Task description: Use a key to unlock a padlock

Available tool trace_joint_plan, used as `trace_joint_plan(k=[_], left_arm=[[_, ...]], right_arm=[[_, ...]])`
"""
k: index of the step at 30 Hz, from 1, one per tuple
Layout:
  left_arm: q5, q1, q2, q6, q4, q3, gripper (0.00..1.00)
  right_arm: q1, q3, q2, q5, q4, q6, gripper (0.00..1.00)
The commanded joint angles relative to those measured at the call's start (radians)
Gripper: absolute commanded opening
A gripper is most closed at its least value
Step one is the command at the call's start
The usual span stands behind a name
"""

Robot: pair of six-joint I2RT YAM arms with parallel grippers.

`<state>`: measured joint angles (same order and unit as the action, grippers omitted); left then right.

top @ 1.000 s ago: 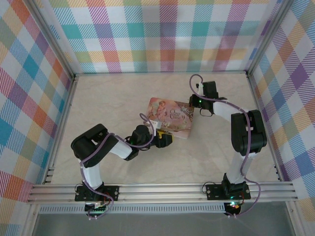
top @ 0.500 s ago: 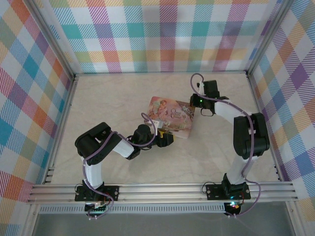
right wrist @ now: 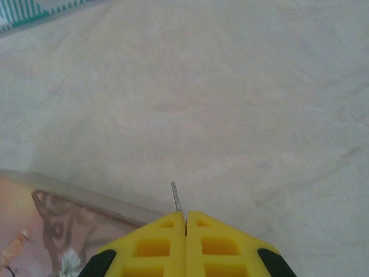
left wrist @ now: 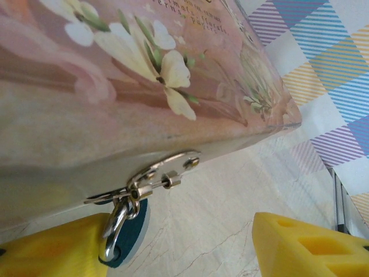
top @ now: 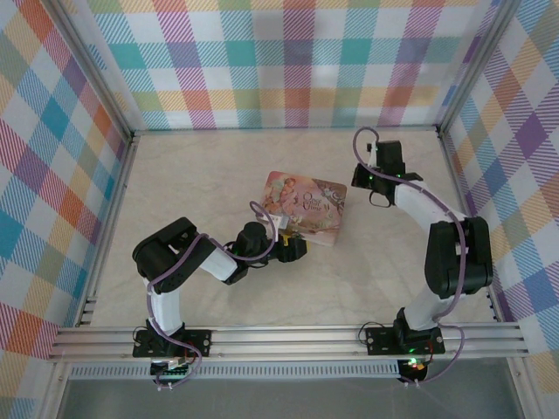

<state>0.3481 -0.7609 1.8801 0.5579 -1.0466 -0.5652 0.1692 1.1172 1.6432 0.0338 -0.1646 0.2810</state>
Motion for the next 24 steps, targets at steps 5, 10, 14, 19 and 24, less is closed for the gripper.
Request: trace_joint_plan(k=[5, 10, 14, 19, 24], left_arm=[[0.006, 0.02, -0.026, 0.003, -0.016, -0.002, 0.65], [0.002, 0.028, -0.031, 0.01, -0.016, 0.002, 0.64], [-0.004, 0.035, -0.039, 0.011, -0.016, 0.017, 0.64], [-0.012, 0.043, -0.048, 0.01, -0.018, 0.03, 0.63], [-0.035, 0.055, -0.051, 0.018, -0.035, 0.04, 0.61]], right_arm=[[0.048, -0.06, 0.031, 0.032, -0.003, 0.039, 0.0], [0.077, -0.045, 0.074, 0.075, 0.027, 0.061, 0.0], [0.094, 0.003, 0.123, 0.094, 0.021, 0.058, 0.0], [0.095, 0.032, 0.16, 0.121, 0.025, 0.055, 0.0], [0.106, 0.033, 0.168, 0.129, 0.029, 0.057, 0.0]])
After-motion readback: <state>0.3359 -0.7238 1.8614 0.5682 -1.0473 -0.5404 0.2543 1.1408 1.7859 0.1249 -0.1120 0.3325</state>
